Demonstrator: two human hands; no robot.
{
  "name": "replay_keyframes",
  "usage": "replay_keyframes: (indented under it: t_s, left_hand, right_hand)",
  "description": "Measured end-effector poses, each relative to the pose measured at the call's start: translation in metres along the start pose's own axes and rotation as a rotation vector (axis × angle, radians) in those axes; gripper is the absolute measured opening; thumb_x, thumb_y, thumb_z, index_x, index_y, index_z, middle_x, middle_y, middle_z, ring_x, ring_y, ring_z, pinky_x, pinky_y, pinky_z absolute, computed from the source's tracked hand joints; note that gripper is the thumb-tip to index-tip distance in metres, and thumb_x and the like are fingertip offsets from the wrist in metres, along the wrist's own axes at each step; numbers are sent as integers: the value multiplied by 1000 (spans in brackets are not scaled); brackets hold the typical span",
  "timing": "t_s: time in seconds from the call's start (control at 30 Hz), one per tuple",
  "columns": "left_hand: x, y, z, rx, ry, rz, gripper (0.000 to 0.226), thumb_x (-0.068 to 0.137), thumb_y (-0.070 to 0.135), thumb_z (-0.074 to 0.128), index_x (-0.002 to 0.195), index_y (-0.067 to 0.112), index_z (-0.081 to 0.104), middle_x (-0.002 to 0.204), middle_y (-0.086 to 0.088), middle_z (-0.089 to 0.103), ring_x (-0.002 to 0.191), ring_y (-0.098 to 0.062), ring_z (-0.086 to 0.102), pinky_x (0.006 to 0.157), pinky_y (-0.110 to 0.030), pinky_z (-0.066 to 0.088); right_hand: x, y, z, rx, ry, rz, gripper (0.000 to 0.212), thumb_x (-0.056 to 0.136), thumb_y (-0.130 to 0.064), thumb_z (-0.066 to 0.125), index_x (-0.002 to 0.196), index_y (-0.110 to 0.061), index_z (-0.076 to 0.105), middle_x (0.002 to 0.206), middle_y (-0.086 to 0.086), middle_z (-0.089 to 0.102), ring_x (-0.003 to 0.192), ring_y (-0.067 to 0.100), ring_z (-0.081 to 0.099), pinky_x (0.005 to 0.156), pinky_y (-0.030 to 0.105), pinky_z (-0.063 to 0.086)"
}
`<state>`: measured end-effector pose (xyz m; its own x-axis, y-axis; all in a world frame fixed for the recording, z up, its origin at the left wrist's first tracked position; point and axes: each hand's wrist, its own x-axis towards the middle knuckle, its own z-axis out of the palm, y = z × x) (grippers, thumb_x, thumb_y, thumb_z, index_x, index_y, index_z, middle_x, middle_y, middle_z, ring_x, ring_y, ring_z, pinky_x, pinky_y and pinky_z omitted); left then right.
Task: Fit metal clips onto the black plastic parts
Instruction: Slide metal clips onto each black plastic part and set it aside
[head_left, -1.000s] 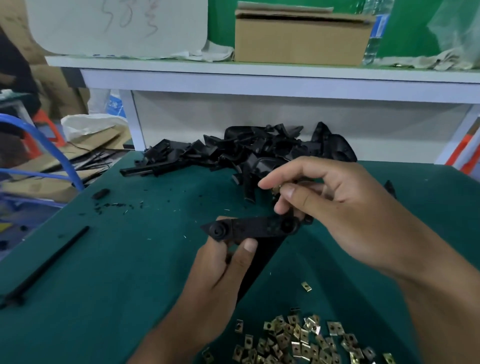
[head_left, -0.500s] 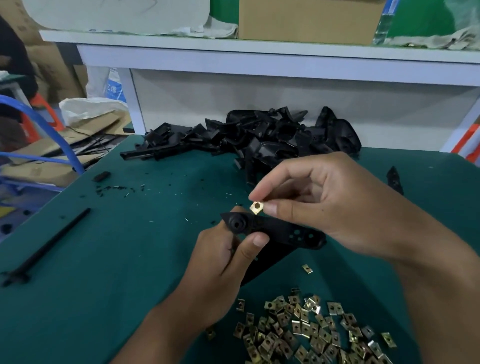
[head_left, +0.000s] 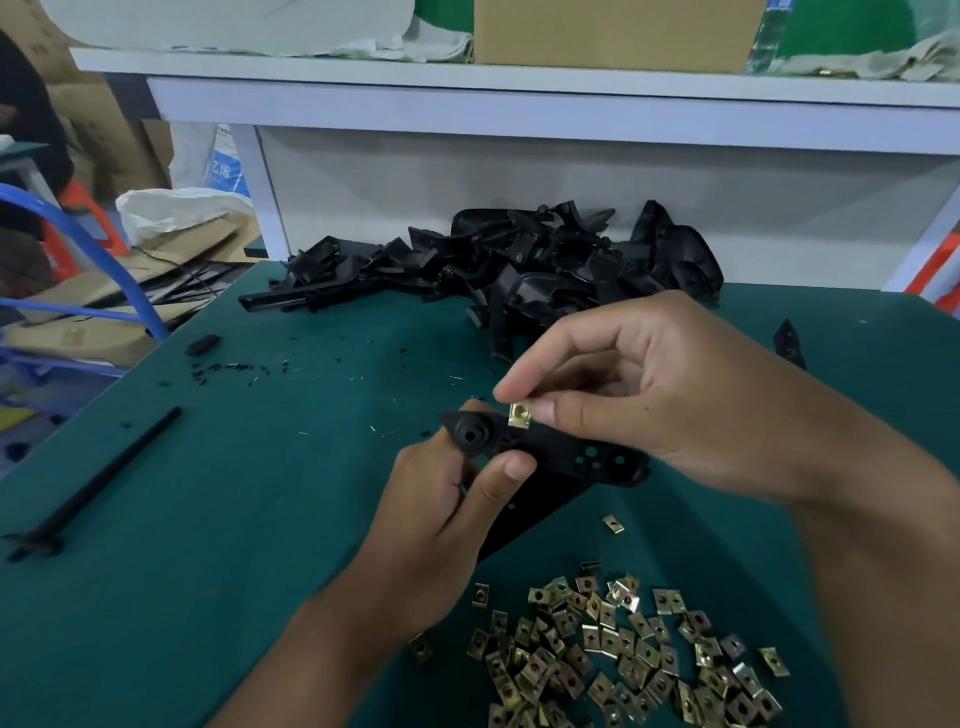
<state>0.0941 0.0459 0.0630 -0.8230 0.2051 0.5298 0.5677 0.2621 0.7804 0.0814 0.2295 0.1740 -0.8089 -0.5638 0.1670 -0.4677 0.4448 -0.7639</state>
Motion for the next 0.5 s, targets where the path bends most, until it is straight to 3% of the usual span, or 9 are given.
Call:
replay_keyframes:
  t_s: [0.17, 0.3, 0.37, 0.5]
  left_hand:
    - [-2, -4, 1, 18, -24, -5, 33, 94, 74, 39, 83, 47, 53, 55, 12, 35, 46, -6, 30, 47, -19, 21]
    - [-1, -5, 3, 28, 17, -10, 36, 94, 74, 38, 88, 42, 53, 60, 5, 43, 50, -14, 38, 47, -31, 30]
    - [0, -6, 3, 42, 50, -20, 38, 94, 75, 37, 89, 41, 55, 69, 1, 52, 57, -21, 47, 51, -30, 36]
    - [3, -6, 2, 48, 75, -39, 42, 94, 73, 37, 92, 37, 58, 84, 12, 62, 71, -5, 59, 61, -19, 43]
  right_hand:
    - [-1, 1, -1, -28, -52, 16, 21, 96, -14, 68, 98, -33, 78, 99, -12, 78, 98, 6, 73, 93, 42, 58]
    - [-2, 4, -4, -2, -72, 17, 20, 97, -19, 67, 107, -34, 76, 104, -17, 76, 102, 1, 71, 91, 25, 58]
    - [-2, 6, -3, -17, -60, 16, 22, 97, -20, 66, 110, -35, 75, 106, -20, 75, 104, -2, 70, 93, 24, 55]
    - [-1, 7, 1, -54, -18, 2, 27, 96, -16, 68, 113, -36, 73, 108, -25, 74, 103, -7, 69, 93, 12, 51]
